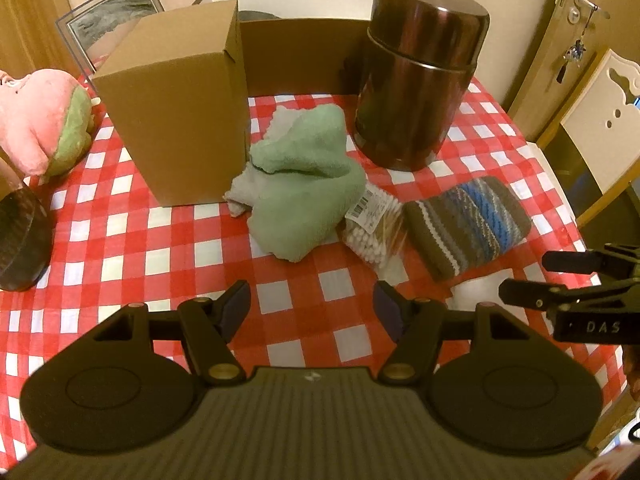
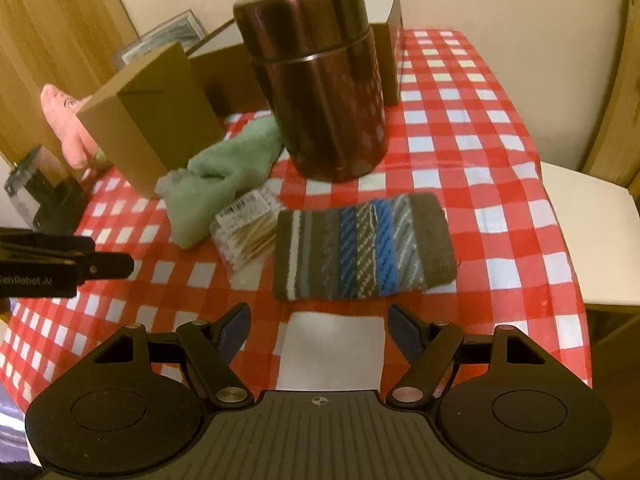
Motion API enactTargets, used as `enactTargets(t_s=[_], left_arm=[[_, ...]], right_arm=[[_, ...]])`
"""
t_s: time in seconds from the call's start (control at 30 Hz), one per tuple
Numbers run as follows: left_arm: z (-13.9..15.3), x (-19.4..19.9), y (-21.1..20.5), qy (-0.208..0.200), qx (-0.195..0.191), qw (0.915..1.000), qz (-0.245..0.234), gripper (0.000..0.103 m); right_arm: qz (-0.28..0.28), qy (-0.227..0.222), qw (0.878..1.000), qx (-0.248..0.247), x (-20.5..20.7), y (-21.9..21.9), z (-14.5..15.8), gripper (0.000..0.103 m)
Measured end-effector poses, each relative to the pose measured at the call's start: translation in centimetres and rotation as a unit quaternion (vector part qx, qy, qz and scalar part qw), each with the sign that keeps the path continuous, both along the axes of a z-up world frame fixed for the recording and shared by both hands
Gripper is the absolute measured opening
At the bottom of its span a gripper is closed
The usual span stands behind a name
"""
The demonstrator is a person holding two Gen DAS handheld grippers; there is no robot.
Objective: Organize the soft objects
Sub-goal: 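Move both tools back over the remaining items on the table, then grasp the white tissue with the right tool while the left tool grasps the green towel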
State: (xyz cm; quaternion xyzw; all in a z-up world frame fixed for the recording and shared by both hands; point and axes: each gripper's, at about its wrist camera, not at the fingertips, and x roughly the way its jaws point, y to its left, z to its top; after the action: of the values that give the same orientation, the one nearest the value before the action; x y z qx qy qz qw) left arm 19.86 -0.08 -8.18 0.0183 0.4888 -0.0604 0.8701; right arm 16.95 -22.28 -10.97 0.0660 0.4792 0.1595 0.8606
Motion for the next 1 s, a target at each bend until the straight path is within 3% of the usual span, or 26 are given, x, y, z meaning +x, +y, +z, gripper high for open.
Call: enactTargets(t_s=[0.37,0.6,0.8,1.0], left_arm=[[-1.9,0.1,0.0,0.007,0.018,0.9997,-0.012,0.065],[-3.0,0.0,0.0,0.011,0.022,0.9994,-0.024,0.065],[-3.3,0.2,0.1,0.007,0.023,0.9992,-0.031,0.065],[-3.8,0.6,0.4,0.002,0.018,0.9992,-0.035,0.064]], right_arm=[[0.020,0.007,0.997,-0.069,-1.5,1.2,-2.6,0.075],[0.018,0.006,0.998,-0.068,-1.5,1.8,-3.9,0.075],[0.029,-0.015,0.994,-0.106,-1.5,3.2,-5.2,0.079],[0.038,-0.028,0.993,-0.109,-1.5,3.5,-5.5,0.081]])
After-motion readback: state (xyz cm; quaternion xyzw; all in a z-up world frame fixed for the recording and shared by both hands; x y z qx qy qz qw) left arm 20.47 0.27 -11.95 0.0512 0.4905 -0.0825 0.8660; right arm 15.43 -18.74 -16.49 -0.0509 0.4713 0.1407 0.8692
